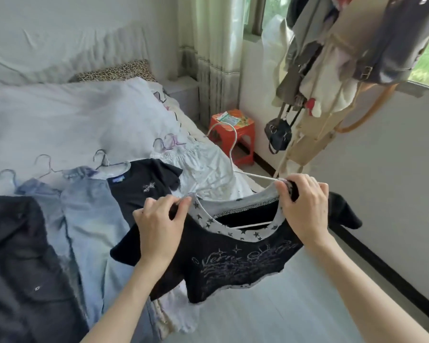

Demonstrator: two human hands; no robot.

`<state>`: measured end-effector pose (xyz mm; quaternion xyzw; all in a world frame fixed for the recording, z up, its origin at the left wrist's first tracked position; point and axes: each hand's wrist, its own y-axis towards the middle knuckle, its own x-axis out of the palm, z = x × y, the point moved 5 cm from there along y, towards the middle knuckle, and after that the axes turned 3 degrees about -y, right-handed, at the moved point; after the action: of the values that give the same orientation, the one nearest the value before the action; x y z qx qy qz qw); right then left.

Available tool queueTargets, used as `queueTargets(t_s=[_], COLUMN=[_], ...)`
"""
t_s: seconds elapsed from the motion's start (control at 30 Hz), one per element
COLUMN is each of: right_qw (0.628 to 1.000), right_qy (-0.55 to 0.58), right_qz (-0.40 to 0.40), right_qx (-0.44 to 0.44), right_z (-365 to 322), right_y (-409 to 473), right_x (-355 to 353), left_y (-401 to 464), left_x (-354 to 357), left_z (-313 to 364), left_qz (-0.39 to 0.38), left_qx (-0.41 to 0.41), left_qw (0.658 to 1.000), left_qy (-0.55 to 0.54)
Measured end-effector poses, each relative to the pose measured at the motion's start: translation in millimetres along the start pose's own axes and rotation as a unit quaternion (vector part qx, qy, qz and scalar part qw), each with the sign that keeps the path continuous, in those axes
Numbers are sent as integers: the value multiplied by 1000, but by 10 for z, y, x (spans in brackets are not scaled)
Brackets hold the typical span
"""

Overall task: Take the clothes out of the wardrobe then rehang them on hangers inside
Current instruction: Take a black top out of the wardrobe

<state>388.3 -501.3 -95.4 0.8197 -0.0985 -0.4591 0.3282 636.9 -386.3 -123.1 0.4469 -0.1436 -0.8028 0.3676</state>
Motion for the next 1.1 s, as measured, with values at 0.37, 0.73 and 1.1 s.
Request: queueTargets(t_s=[0.37, 0.73, 1.1], right_qw=[992, 946, 900], right_qy=[87, 101, -24], right_qz=[-75, -309, -434], right_qx=[-54, 0, 10], right_z=[-143, -59, 13], right_y=[1555, 2241, 2834], right_x=[1174, 2949, 5120], left_y=[1312, 2087, 2930], left_x=[430, 1455, 2931], left_z=[-363, -1435, -3004], left_qz=[61, -55, -133], left_qx=[-55, -186, -189], left_qw=[994, 977, 968], left_qy=[78, 87, 97])
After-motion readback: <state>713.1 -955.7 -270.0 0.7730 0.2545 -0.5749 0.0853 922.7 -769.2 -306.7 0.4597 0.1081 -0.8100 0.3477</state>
